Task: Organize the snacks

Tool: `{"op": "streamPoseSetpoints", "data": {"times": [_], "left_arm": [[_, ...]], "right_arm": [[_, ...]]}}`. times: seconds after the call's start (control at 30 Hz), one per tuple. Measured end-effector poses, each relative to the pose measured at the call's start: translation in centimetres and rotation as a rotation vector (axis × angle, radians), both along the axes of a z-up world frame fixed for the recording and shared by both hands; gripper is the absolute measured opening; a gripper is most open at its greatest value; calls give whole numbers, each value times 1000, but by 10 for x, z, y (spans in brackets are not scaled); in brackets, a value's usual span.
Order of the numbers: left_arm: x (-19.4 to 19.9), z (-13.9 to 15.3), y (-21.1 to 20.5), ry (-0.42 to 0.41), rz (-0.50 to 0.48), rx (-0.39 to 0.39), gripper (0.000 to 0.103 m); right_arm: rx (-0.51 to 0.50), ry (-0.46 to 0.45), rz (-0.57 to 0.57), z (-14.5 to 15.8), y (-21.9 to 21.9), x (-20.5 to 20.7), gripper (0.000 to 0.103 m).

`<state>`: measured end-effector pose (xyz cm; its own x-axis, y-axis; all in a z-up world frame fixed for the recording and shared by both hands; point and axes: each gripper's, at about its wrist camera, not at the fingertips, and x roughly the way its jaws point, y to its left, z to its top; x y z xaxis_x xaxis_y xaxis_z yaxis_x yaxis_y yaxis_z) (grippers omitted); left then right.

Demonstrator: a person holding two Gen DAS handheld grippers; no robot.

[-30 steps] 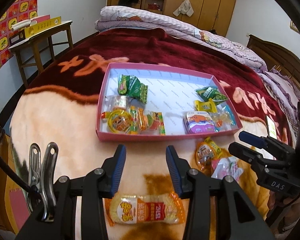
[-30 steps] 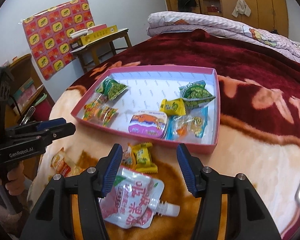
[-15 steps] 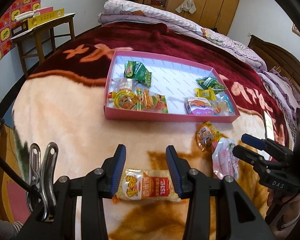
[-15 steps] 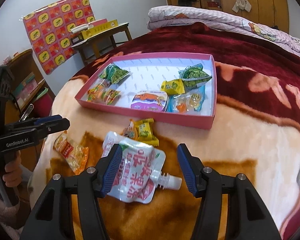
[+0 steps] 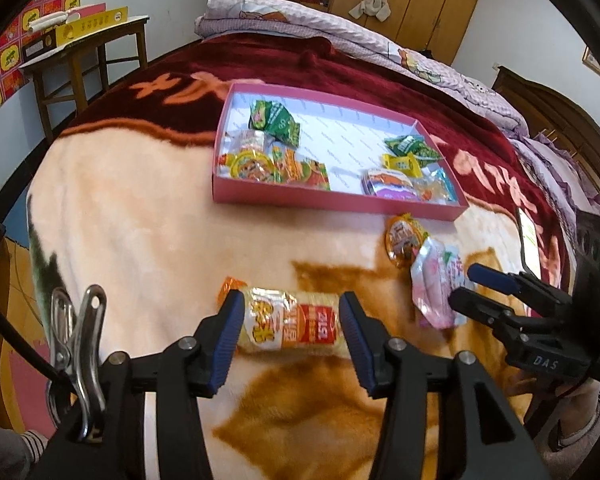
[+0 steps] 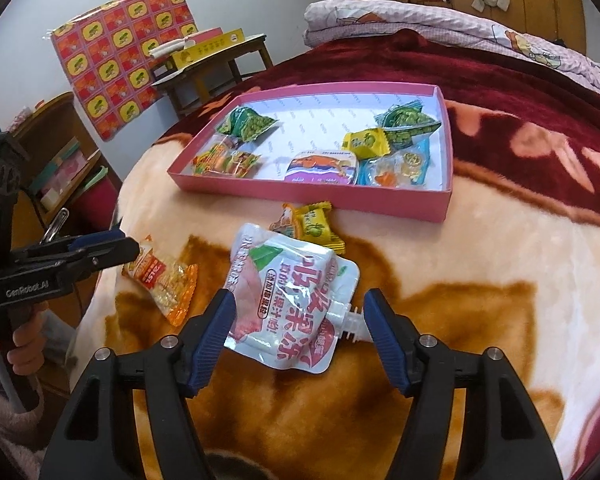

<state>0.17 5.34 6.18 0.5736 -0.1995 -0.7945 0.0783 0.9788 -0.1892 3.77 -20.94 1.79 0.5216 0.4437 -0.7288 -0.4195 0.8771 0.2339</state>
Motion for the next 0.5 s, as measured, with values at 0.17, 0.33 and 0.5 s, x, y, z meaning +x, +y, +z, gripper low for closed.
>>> {"op": "streamPoseSetpoints", "data": {"times": [0.17, 0.33, 0.5], "left_arm": [[1, -9, 4, 34, 29, -7, 55], [1, -14, 5, 49, 39, -12, 57], [-1, -17, 1, 49, 49, 9, 60]], "right_arm": [[-20, -1, 9, -2, 5, -2, 69], [-31, 2, 11, -2, 7, -2, 70], [-60, -16, 8, 1, 7, -6, 70]]}}
